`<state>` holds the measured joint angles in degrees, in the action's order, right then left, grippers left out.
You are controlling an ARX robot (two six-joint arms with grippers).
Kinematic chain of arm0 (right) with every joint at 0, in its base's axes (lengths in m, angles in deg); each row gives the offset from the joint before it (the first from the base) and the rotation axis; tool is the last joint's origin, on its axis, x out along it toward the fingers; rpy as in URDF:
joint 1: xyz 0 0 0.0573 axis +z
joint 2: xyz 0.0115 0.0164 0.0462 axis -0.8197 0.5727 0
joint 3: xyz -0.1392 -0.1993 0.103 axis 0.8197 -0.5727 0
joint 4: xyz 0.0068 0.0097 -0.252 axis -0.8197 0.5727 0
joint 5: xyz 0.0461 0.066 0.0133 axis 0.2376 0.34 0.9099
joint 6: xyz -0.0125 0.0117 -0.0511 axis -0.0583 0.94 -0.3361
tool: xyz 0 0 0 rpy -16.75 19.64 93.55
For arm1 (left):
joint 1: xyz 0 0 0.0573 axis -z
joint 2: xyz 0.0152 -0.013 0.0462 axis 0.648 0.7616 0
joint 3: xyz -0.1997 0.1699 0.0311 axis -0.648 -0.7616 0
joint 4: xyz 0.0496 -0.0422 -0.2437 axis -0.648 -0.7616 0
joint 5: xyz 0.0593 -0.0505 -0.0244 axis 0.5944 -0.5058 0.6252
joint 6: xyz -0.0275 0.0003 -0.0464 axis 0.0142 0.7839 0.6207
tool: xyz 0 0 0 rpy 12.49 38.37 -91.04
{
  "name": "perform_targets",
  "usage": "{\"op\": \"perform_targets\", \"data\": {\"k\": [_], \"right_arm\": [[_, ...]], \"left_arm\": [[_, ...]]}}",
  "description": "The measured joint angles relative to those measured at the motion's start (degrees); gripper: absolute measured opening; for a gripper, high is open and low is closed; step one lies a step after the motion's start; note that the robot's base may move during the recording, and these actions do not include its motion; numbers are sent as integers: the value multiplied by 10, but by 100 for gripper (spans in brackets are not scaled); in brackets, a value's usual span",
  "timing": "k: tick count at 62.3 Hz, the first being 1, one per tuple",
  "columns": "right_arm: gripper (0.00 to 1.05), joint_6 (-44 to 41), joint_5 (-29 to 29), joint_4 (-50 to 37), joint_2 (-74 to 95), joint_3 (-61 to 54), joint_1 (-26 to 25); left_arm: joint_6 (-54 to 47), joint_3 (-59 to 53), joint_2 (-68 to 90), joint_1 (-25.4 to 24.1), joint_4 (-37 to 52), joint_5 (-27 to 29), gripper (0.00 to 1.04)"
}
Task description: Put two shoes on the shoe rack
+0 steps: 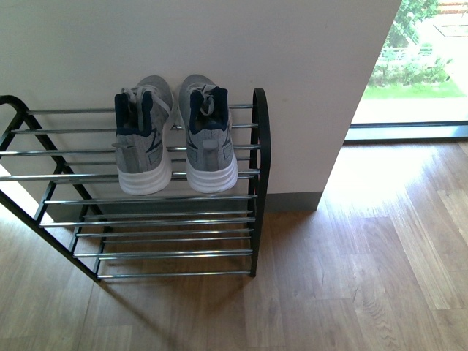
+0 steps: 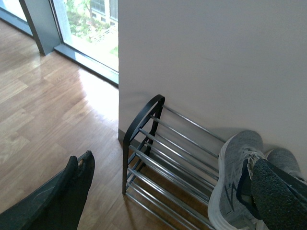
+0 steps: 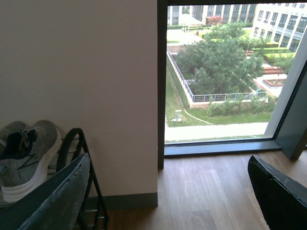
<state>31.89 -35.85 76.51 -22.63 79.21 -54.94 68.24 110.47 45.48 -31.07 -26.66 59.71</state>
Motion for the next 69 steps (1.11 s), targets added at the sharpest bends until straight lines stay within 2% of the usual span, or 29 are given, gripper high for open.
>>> {"op": "perform_targets", "data": {"k": [1,2,3,4,8,23,28,33,69], "right_arm": [[96,0,0,0,0,0,0],[96,0,-1,0,0,0,0],[96,0,-1,0,0,0,0],[96,0,-1,0,0,0,0],[96,0,-1,0,0,0,0],[96,0,0,0,0,0,0],[96,0,0,0,0,0,0],[96,0,-1,0,0,0,0],[96,0,-1,0,0,0,0]], "left_arm": [[-13,-10,-3,-3,22,-18,82],[-37,-35,-8,-11,70,-60,78],[-43,-40,-10,-12,80,-60,77],[-66,-58,-15,-16,112,-98,74],[-116,-96,-32,-22,174,-151,63],[-172,-161,-91,-45,196,-178,25],[-176,-176,-108,-74,195,-218,13],[-176,-191,-128,-89,191,-219,1],[-180,-252,-259,-91,121,-224,1]]}}
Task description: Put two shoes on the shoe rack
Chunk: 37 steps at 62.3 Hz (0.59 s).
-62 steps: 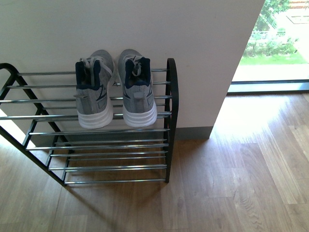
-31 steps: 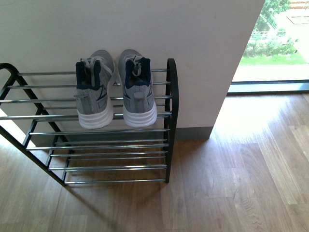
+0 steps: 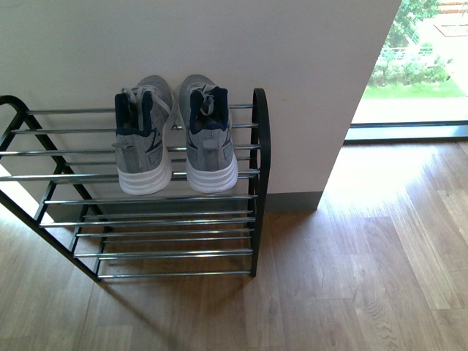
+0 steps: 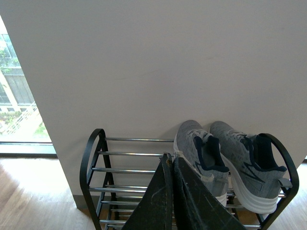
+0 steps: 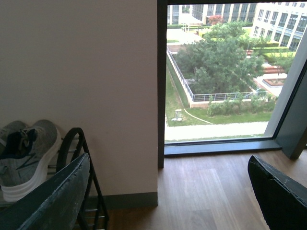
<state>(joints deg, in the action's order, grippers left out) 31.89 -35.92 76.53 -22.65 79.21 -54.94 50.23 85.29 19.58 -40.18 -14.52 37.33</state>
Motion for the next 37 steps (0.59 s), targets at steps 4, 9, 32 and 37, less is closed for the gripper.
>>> {"op": "perform_targets", "data": {"k": [4,9,32,37], "right_arm": [[96,0,0,0,0,0,0],[96,0,0,0,0,0,0],[96,0,0,0,0,0,0],[96,0,0,0,0,0,0]], "left_arm": [[0,-5,-20,0,-14,0,1],[0,-15,-37,0,-18,0,1],[-1,-25,-106,0,-72,0,1],[-1,-25,-120,0,-85,0,1]]}}
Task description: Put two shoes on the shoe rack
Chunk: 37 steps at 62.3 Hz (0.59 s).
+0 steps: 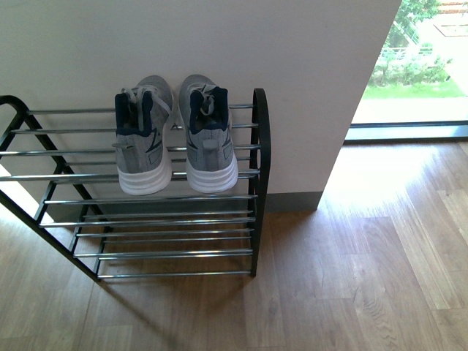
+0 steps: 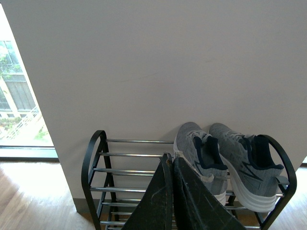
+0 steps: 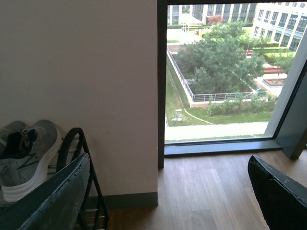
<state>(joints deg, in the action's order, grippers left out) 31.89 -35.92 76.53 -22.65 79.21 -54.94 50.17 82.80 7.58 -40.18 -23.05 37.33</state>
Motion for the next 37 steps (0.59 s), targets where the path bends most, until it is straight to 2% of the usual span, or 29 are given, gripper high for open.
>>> {"op": "perform_targets", "data": {"k": [20,27,37], "right_arm": [[96,0,0,0,0,0,0],[96,0,0,0,0,0,0],[96,0,0,0,0,0,0]], "left_arm": [[0,0,-42,0,-42,0,1],[0,0,-118,0,-136,0,1],[0,0,-134,0,-145,0,1]]}}
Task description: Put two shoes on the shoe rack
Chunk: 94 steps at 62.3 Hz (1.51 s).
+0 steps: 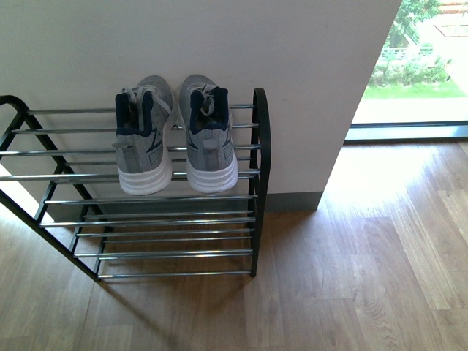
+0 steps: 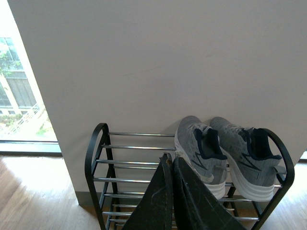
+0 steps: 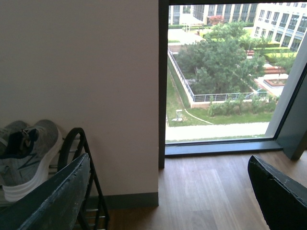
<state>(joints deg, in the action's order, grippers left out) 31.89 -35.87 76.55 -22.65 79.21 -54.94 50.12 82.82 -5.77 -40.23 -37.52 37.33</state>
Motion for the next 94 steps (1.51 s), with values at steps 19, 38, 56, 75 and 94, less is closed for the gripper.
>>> {"op": "perform_targets", "data": {"k": [19,38,56,75,94], "right_arm": [[96,0,0,0,0,0,0],[96,0,1,0,0,0,0],[96,0,-1,0,0,0,0],[96,0,-2,0,-1,0,0],[96,0,-2,0,-1,0,0]], "left_arm": [[0,0,-1,0,0,0,32],[0,0,-1,0,0,1,82],[-1,0,-1,0,0,0,95],[-1,0,-1,0,0,0,95],[-1,0,-1,0,0,0,95]]}}
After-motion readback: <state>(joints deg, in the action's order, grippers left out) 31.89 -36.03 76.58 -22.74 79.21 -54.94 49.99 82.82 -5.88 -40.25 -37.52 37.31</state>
